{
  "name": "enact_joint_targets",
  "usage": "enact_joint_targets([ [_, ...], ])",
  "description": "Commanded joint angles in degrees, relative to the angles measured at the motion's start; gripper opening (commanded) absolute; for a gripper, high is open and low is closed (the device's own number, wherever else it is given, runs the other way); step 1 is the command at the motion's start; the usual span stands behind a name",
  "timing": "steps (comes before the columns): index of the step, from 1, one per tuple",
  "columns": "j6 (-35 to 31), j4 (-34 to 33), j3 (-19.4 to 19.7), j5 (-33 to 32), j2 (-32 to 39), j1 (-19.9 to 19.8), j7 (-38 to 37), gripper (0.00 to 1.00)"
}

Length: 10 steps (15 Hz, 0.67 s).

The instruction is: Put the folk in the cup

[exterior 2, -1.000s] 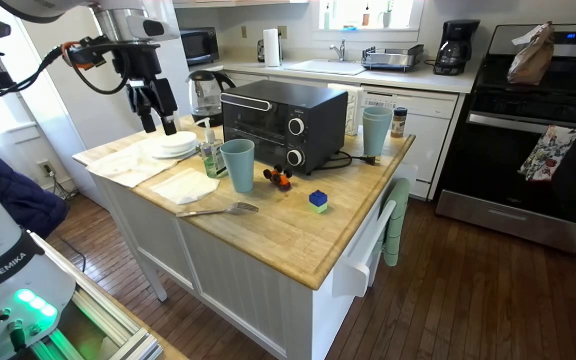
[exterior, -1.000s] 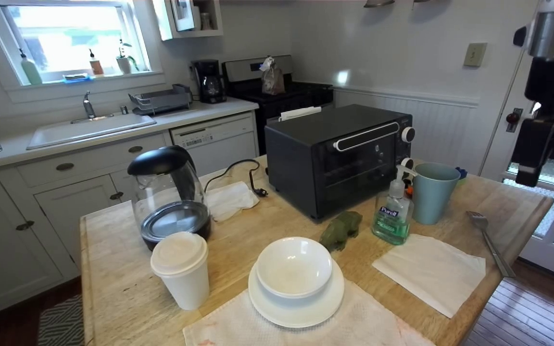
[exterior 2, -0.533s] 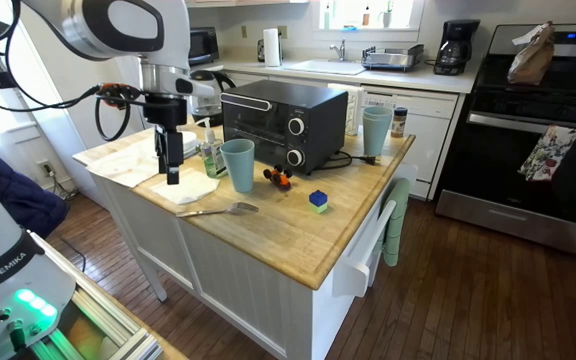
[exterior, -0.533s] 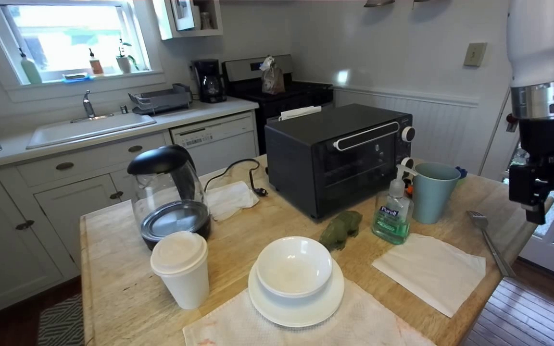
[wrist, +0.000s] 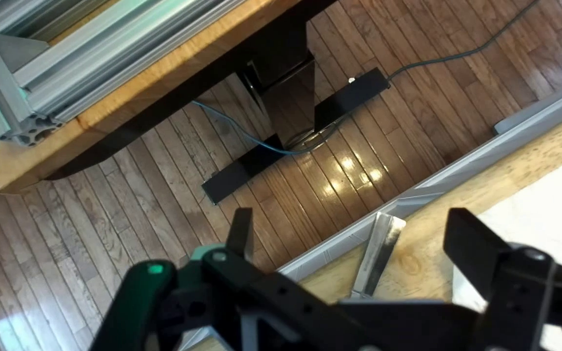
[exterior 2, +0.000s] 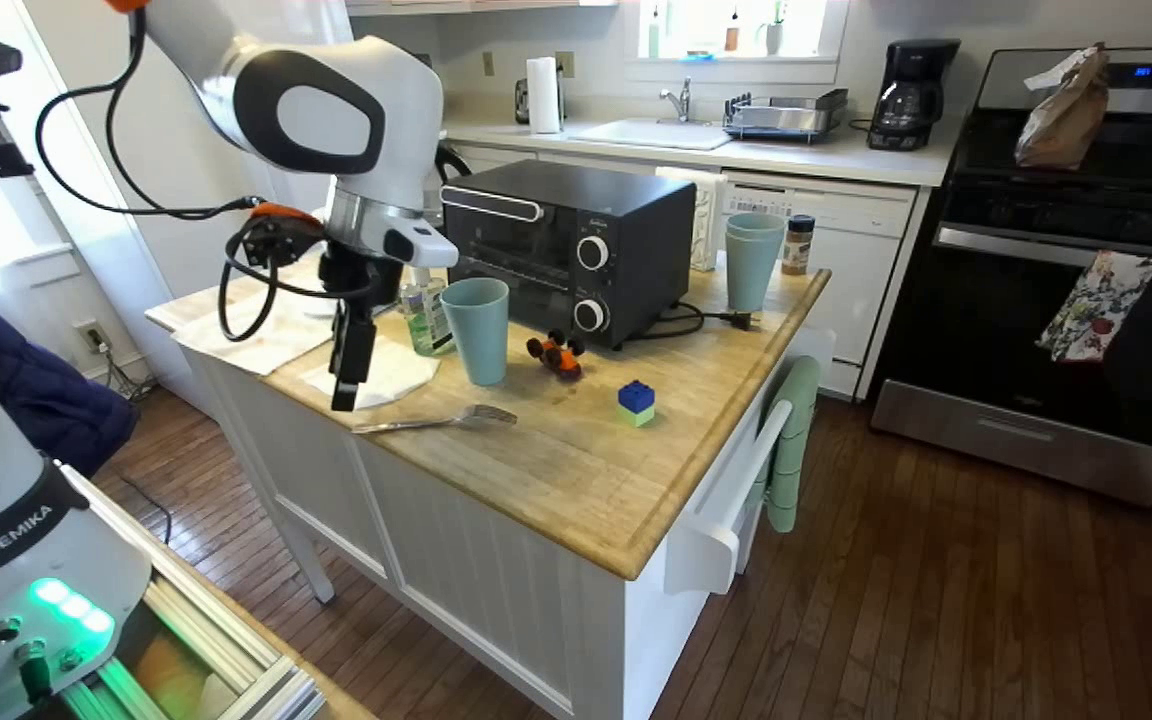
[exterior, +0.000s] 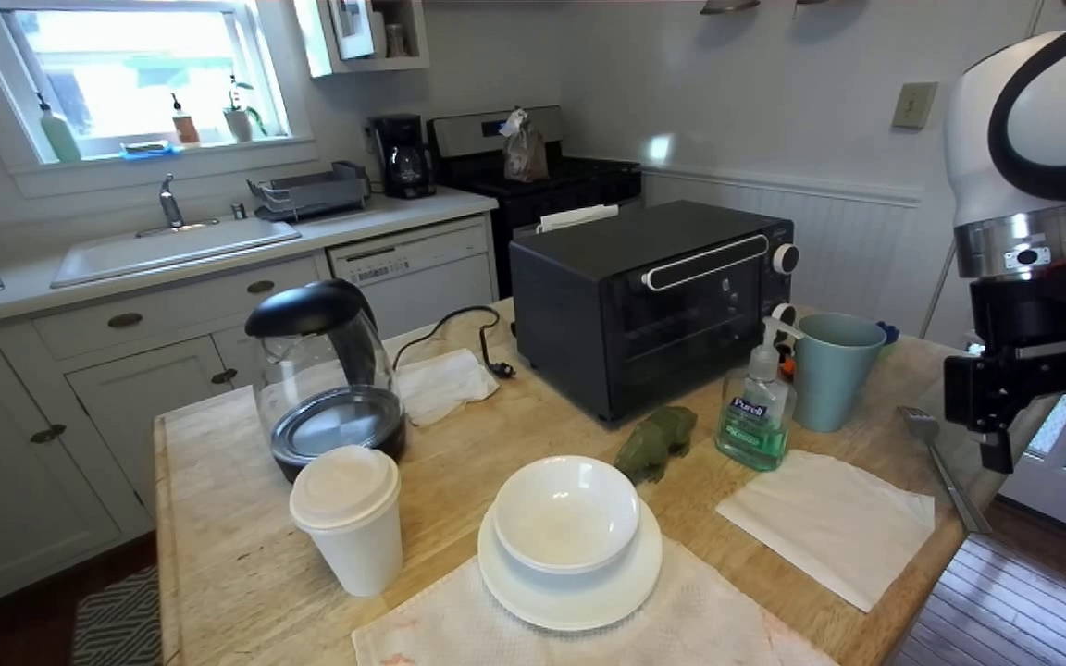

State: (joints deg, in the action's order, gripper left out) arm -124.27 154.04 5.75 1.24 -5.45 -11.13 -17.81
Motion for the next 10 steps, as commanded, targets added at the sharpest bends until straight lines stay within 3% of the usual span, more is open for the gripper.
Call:
enact_joint_targets([
  [1,-4.6,-0.6,1.5,5.0,3.7,0.8,3.7,1.0],
  [4,-8.4,0.1,1.6,8.4,4.9,1.0,7.0,1.0],
  [10,-14.7,0.1,2.2,8.1,6.6,0.7,8.1,1.0],
])
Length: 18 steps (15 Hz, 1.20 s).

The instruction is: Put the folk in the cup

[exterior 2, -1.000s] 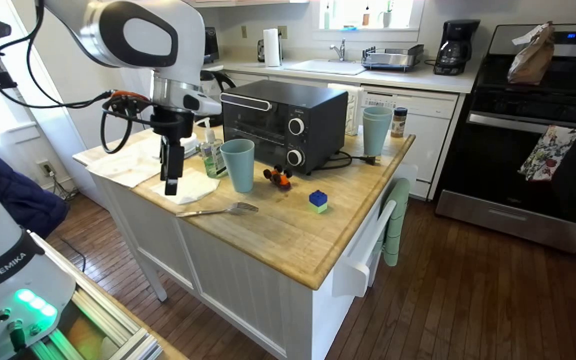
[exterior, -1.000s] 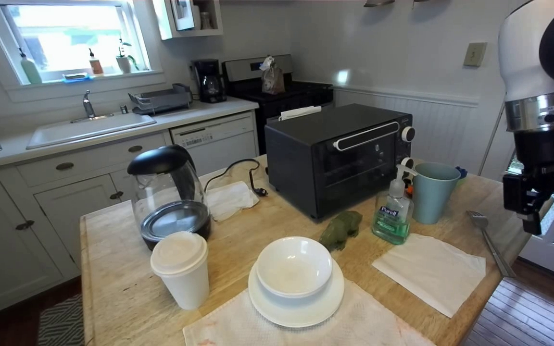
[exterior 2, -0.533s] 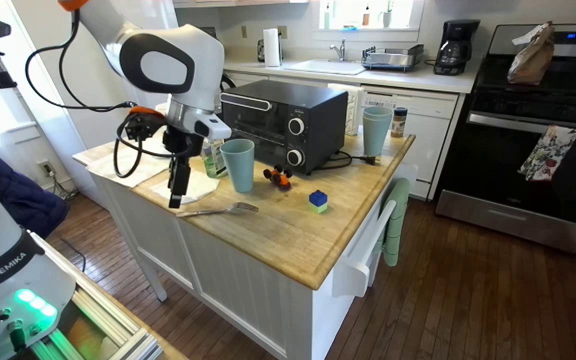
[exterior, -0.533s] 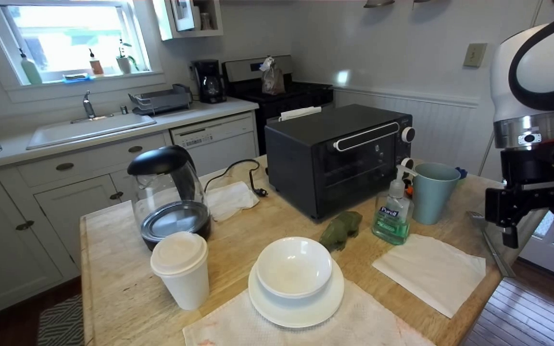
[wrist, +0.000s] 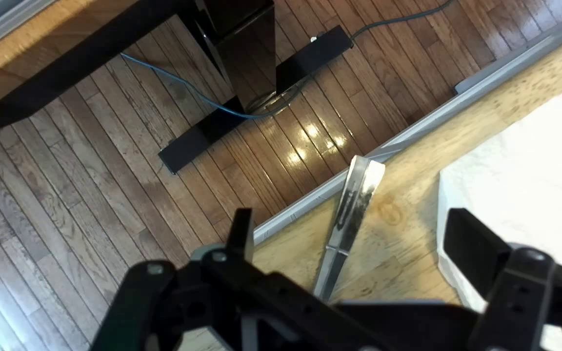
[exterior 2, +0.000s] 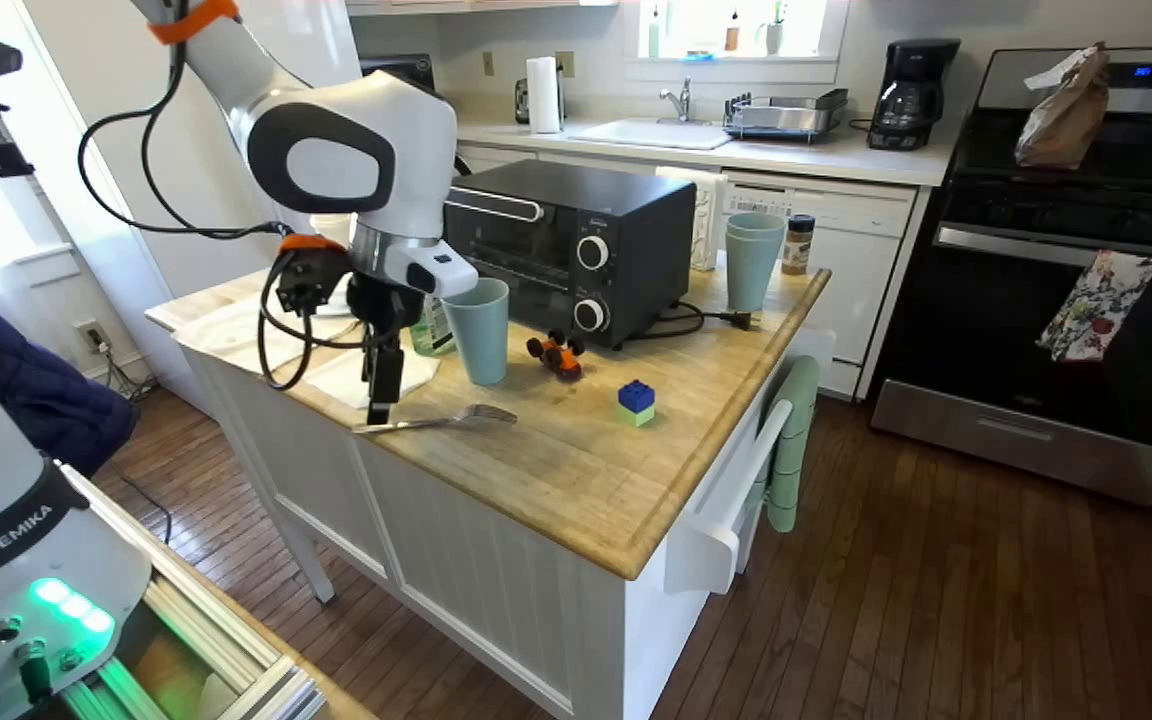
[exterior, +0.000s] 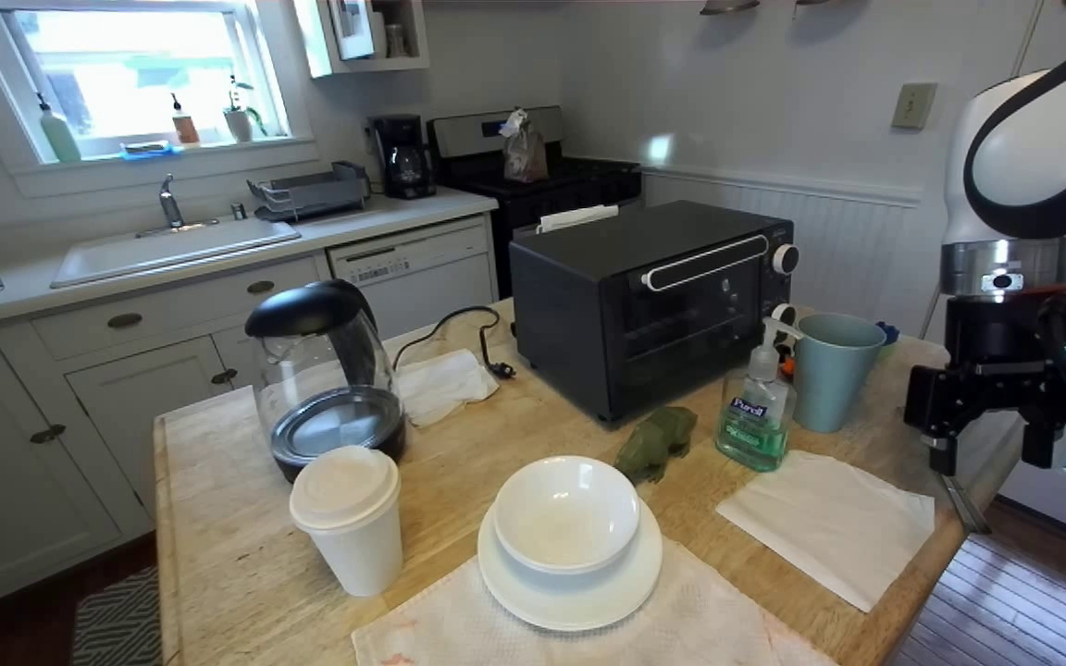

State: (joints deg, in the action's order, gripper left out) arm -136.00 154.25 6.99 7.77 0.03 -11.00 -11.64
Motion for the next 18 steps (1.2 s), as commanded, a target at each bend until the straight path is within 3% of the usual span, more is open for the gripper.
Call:
enact_joint_targets([
  [1,-4.0,-0.1,0.9,1.4,1.4,0.6,1.6,1.0],
  [2,-4.7,-0.1,0.9,1.5,1.8,0.7,1.7,0.93],
  [3,-5.5,-0.1,0.9,1.3,2.1,0.7,1.5,0.73],
  [6,-7.4,-0.2,0.9,1.0,3.0,0.8,1.2,0.5],
  [7,-8.0,-0.2,0.9,0.8,3.4,0.8,1.0,0.71],
  [8,-8.6,-0.2,1.0,0.6,3.8,0.8,1.0,0.82],
  [11,-10.3,-0.3,1.1,0.7,5.2,0.6,1.2,0.91],
  [13,-11.3,-0.3,1.1,0.9,5.8,0.6,1.4,0.81],
  [14,-11.7,-0.3,1.2,0.9,6.1,0.6,1.5,0.63],
  [18,-13.3,-0.3,1.4,0.7,7.1,0.5,1.3,0.34],
])
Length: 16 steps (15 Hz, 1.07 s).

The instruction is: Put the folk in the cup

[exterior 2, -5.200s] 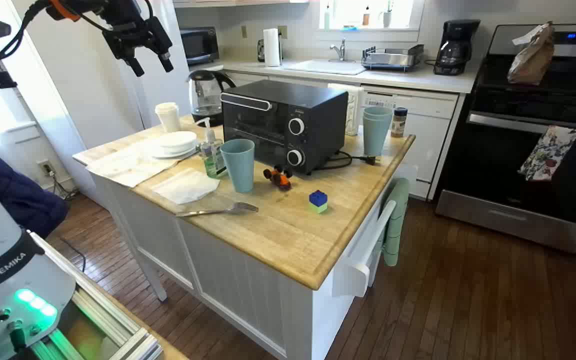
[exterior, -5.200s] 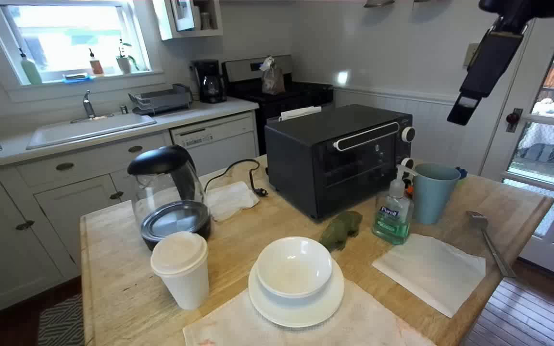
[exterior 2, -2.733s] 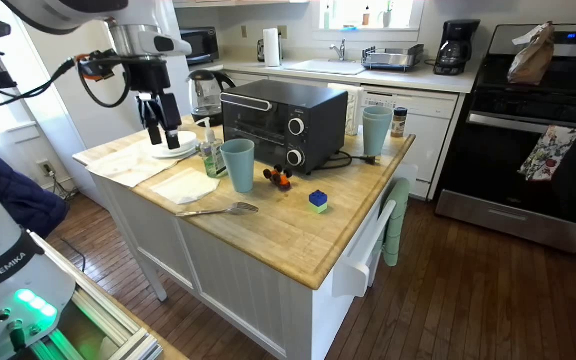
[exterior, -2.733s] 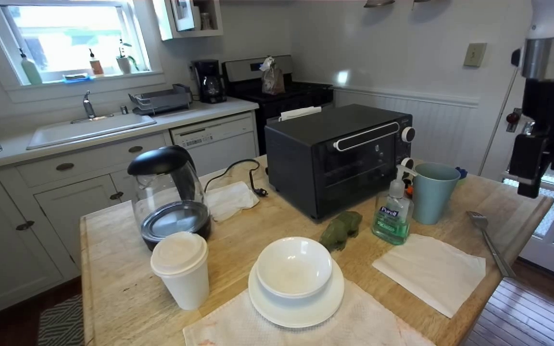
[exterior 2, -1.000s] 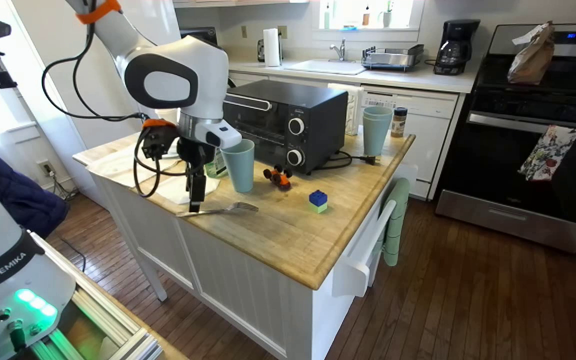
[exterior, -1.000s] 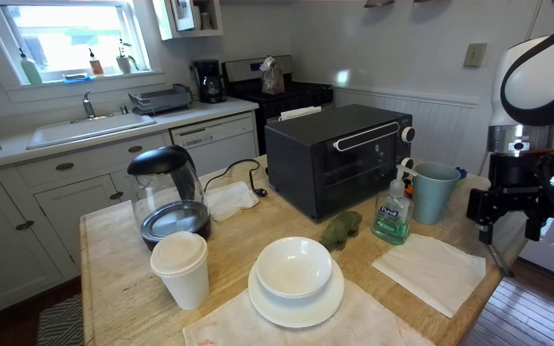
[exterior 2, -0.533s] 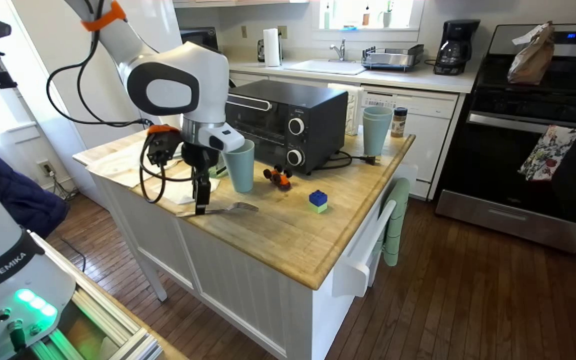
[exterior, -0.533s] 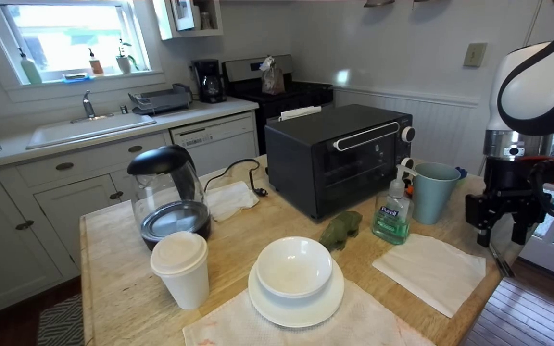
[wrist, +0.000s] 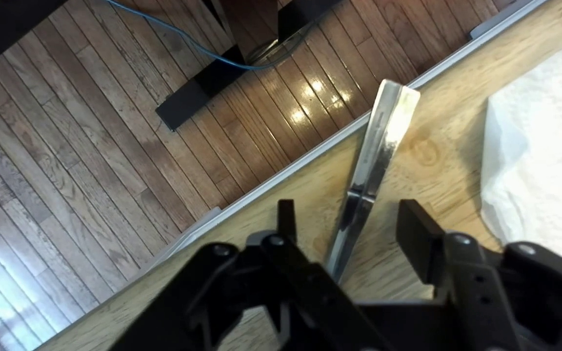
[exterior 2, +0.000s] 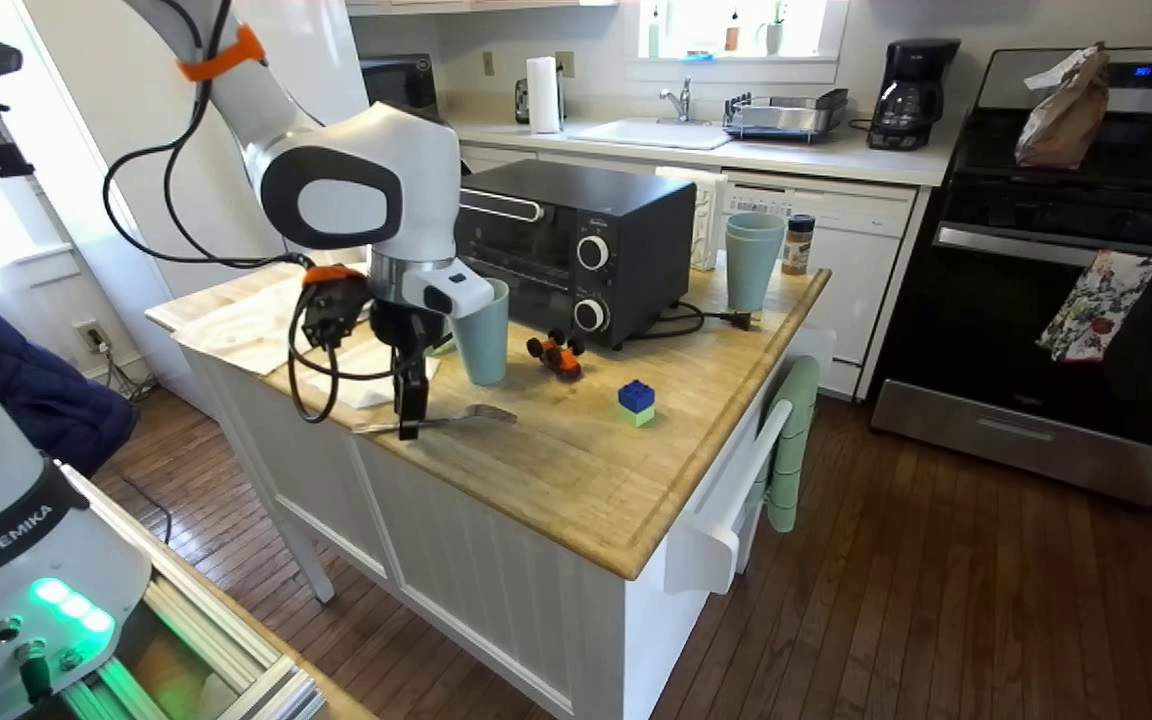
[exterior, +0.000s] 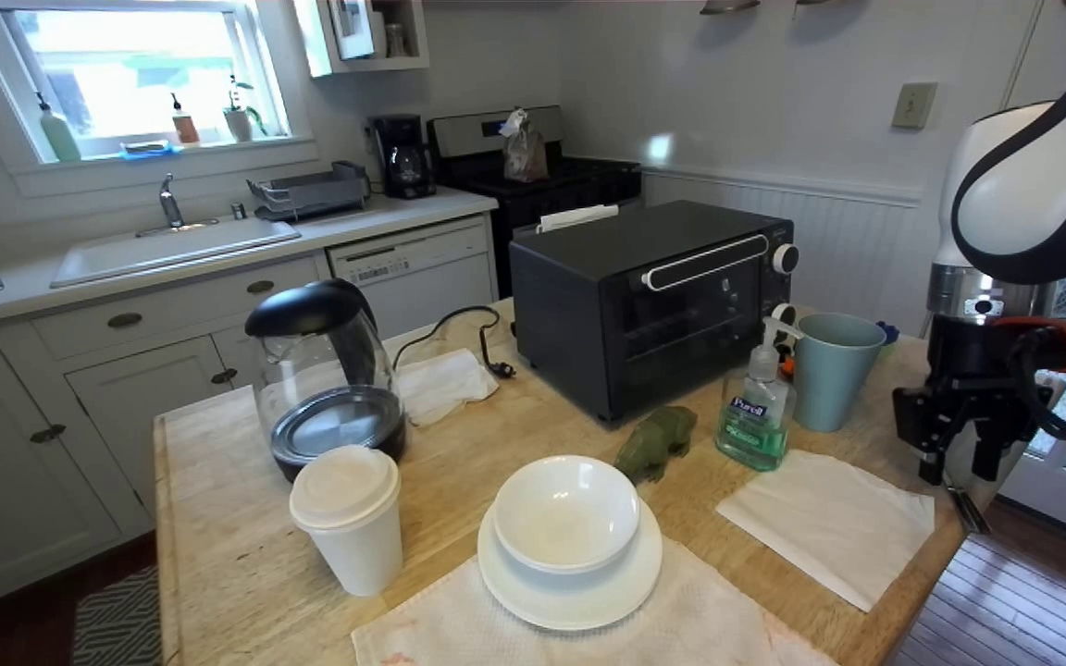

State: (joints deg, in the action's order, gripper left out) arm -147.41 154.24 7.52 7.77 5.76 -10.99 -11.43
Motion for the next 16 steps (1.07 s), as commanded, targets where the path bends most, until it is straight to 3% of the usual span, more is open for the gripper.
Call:
enact_joint_targets([
  [1,-2.2,-0.3,0.9,0.6,1.7,0.5,1.0,0.27],
  [5,-2.4,-0.3,1.8,0.6,1.6,0.3,1.0,0.01],
  [16,-0.5,-0.8,2.5,1.1,0.2,-0.3,2.4,0.03],
])
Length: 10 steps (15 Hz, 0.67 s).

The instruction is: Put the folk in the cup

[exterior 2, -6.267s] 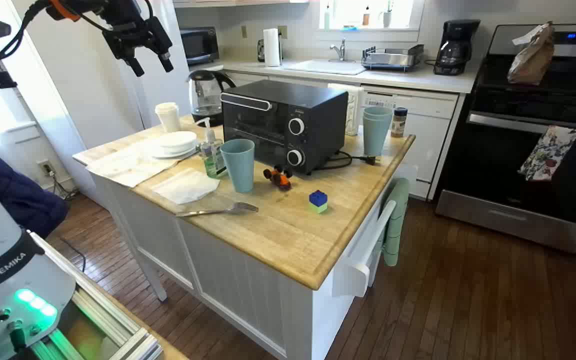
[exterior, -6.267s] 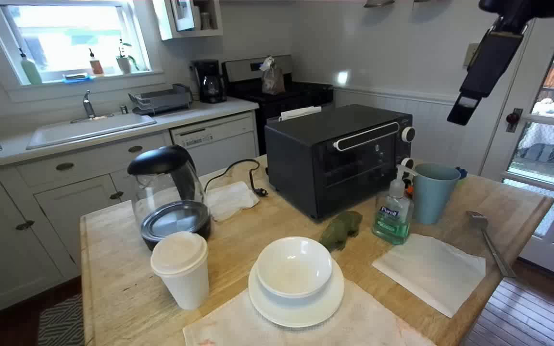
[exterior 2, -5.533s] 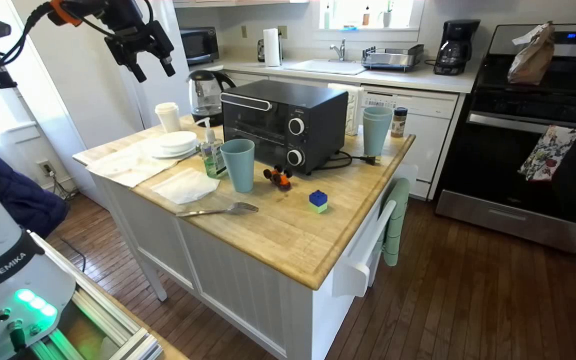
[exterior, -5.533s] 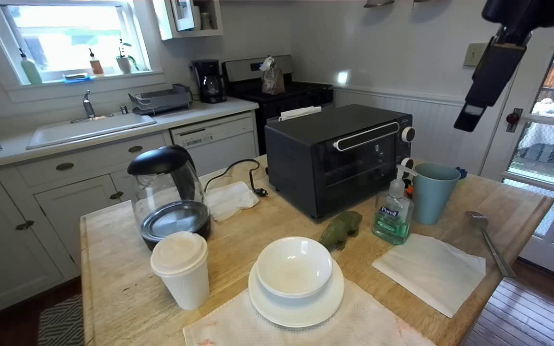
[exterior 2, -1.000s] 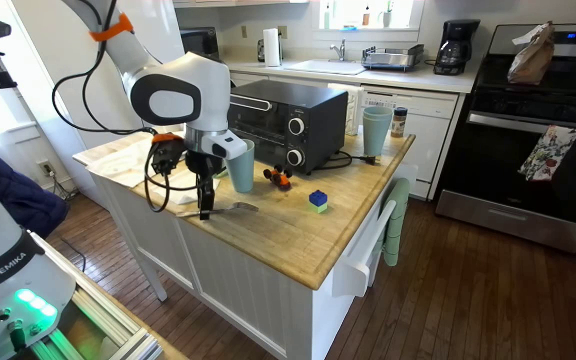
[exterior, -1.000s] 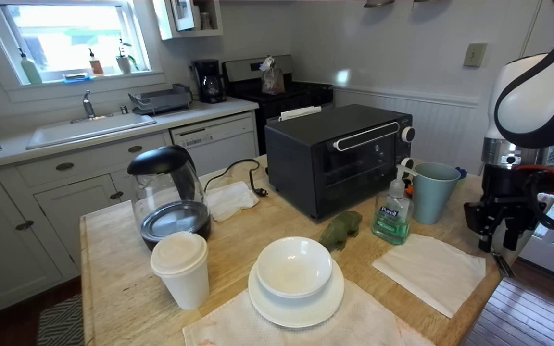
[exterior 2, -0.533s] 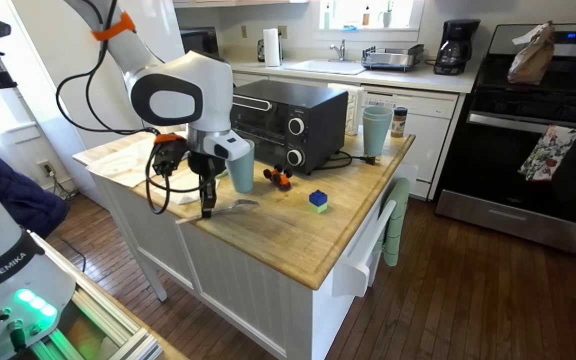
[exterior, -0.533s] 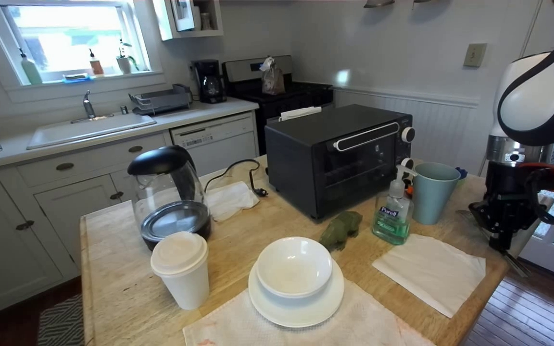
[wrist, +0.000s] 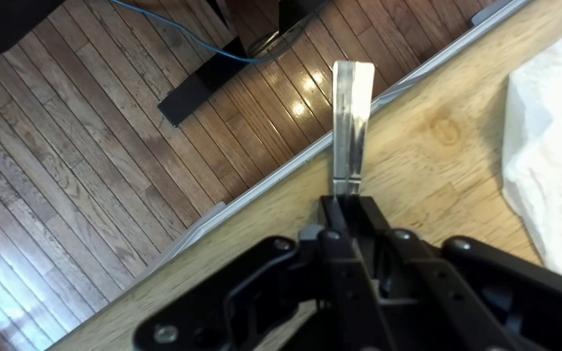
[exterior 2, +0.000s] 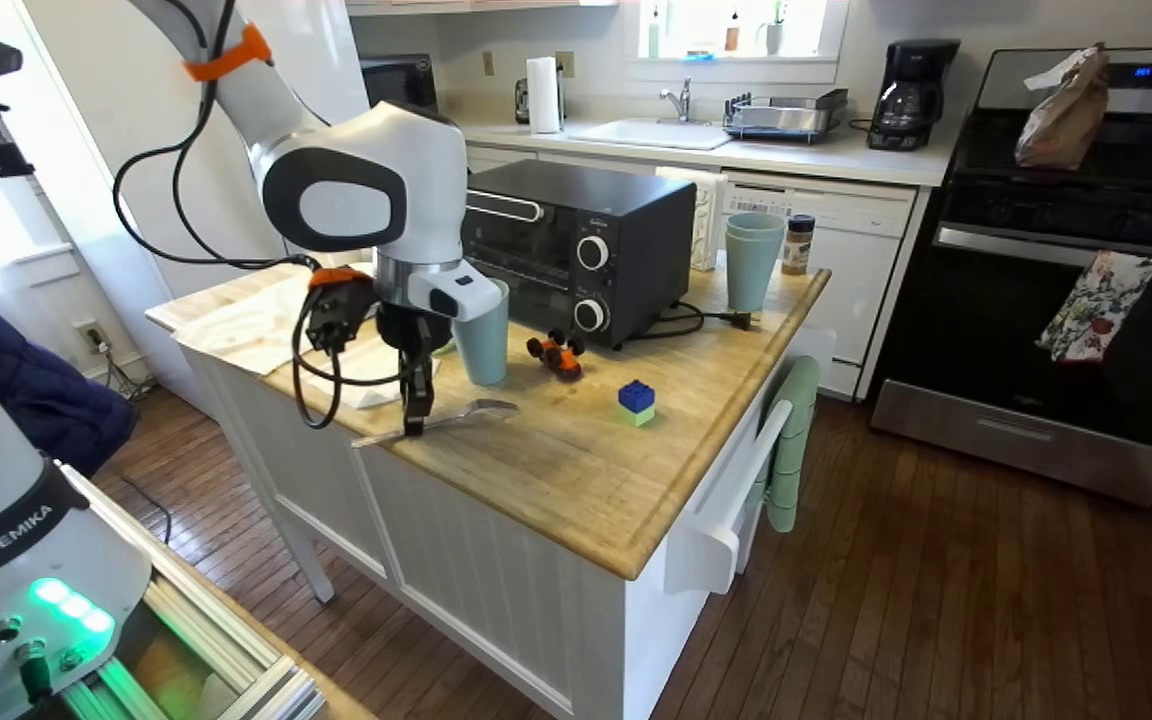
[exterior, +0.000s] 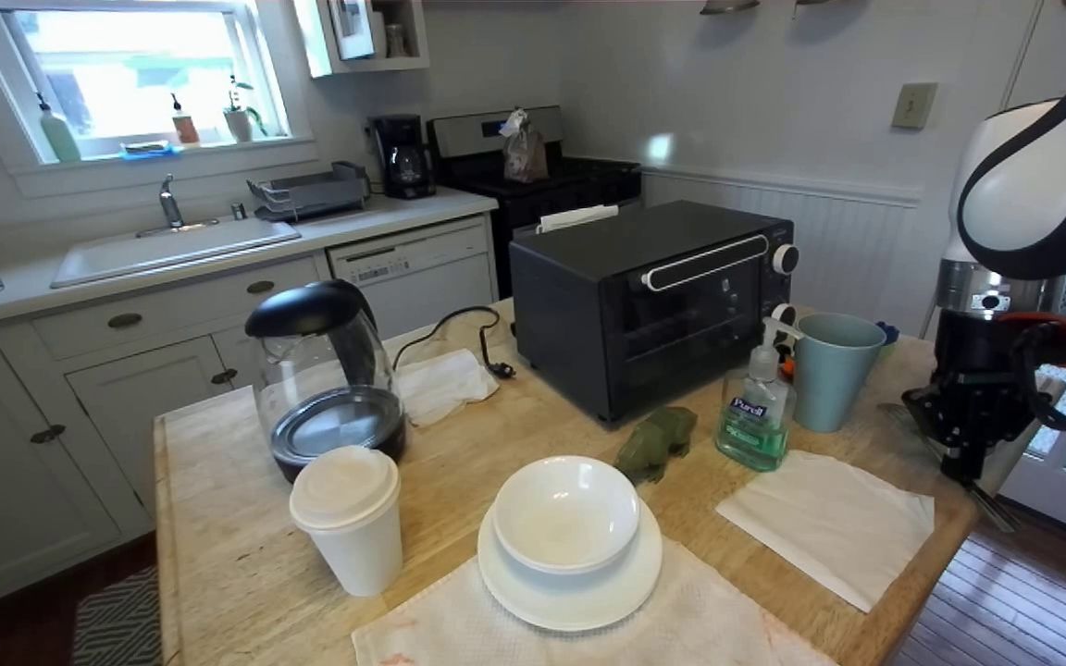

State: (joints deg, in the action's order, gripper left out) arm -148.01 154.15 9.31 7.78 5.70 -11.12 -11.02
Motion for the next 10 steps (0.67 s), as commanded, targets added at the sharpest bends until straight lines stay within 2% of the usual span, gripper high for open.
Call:
enact_joint_targets([
  [1,0.3,-0.9,0.7,0.8,0.0,-0.1,1.9,0.03],
  [10,1.2,-3.1,1.1,1.5,1.5,-0.3,2.4,0.03],
])
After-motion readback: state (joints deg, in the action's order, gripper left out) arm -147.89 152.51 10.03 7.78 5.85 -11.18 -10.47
